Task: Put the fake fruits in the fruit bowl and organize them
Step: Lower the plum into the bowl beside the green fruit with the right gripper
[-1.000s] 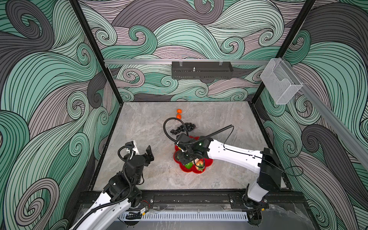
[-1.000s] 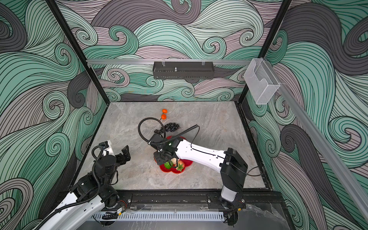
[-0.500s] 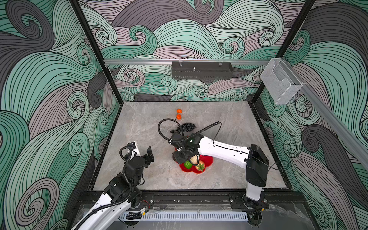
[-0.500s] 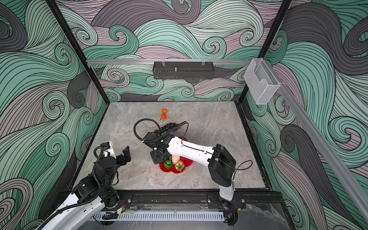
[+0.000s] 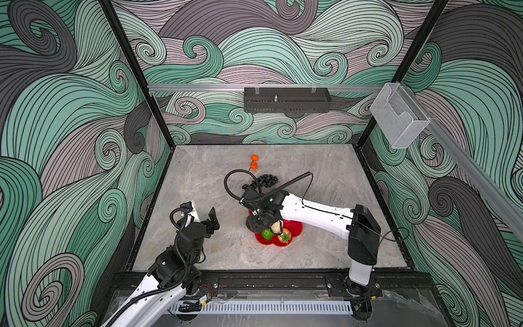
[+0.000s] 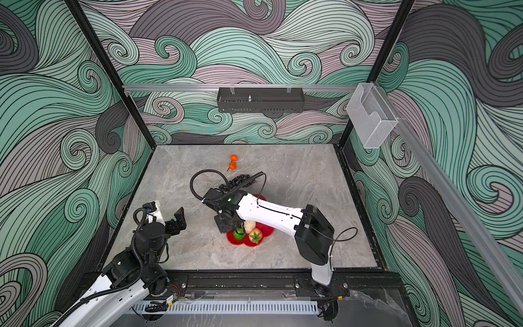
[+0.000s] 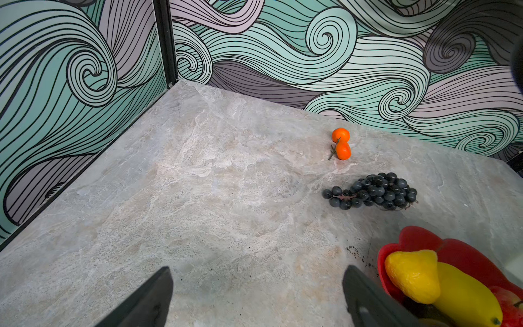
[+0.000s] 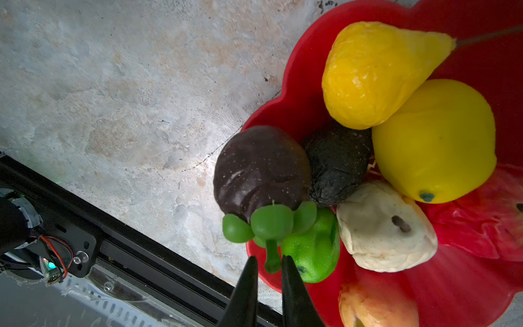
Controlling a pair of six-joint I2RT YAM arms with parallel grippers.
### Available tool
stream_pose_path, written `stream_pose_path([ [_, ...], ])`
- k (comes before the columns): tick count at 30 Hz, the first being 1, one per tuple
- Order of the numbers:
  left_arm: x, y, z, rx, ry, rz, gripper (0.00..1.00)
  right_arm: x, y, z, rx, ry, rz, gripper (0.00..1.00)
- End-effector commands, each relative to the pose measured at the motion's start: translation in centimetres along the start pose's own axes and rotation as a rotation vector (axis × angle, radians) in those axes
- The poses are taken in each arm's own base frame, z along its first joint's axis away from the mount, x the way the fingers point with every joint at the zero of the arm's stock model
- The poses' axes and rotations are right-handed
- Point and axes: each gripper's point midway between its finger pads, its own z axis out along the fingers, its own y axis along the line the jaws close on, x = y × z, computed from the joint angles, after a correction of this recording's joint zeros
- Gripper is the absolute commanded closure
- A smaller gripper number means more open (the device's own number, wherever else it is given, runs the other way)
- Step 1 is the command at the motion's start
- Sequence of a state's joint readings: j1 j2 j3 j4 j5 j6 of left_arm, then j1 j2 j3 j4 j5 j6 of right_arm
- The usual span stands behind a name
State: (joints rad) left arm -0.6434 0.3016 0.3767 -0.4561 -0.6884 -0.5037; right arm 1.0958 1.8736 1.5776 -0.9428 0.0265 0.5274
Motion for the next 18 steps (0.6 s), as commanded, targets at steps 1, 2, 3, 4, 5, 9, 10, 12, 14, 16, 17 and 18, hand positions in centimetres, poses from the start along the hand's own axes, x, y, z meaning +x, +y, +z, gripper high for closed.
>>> stream_pose_path([
  [1,-0.6,0.3,-0.2,-0.011,-0.022,-0.002,0.05,-0.2,0.0,0.3,0.022,0.008,-0.009,0.81],
  [2,-0.6,0.3,-0.2,-0.011,-0.022,-0.003,0.04,-0.3,0.0,0.3,0.020,0.009,-0.011,0.80],
  [3,-0.6,0.3,-0.2,-0.011,-0.022,-0.003,0.05,-0.3,0.0,0.2,0.021,0.006,-0.011,0.80],
  [4,-0.6,0.3,-0.2,-0.011,-0.022,-0.003,0.05,-0.4,0.0,0.2,0.021,0.005,-0.010,0.81],
  [5,-0.6,0.3,-0.1,-0.011,-0.022,-0.002,0.04,-0.4,0.1,0.1,0.019,0.002,-0.010,0.81],
  [9,-0.5,0.3,-0.1,-0.013,-0.021,0.000,0.05,-0.6,0.1,-0.2,0.015,-0.005,-0.011,0.78],
  [10,-0.5,0.3,-0.1,-0.014,-0.020,0.002,0.05,-0.6,0.1,-0.3,0.013,-0.010,-0.012,0.77],
  [12,-0.5,0.3,-0.1,-0.014,-0.019,0.004,0.05,-0.7,0.2,-0.7,0.011,-0.018,-0.015,0.75],
  [14,-0.4,0.2,0.0,-0.016,-0.017,0.006,0.04,-0.7,0.2,-1.2,0.007,-0.030,-0.017,0.71],
  [16,-0.3,0.1,0.2,-0.017,-0.013,0.010,0.05,-0.7,0.2,-1.8,0.000,-0.041,-0.025,0.66],
  [17,-0.3,0.1,0.2,-0.017,-0.009,0.011,0.04,-0.6,0.1,-2.1,-0.004,-0.047,-0.027,0.64],
  [18,-0.2,0.0,0.3,-0.017,-0.006,0.014,0.04,-0.6,0.1,-2.4,-0.006,-0.052,-0.028,0.62],
])
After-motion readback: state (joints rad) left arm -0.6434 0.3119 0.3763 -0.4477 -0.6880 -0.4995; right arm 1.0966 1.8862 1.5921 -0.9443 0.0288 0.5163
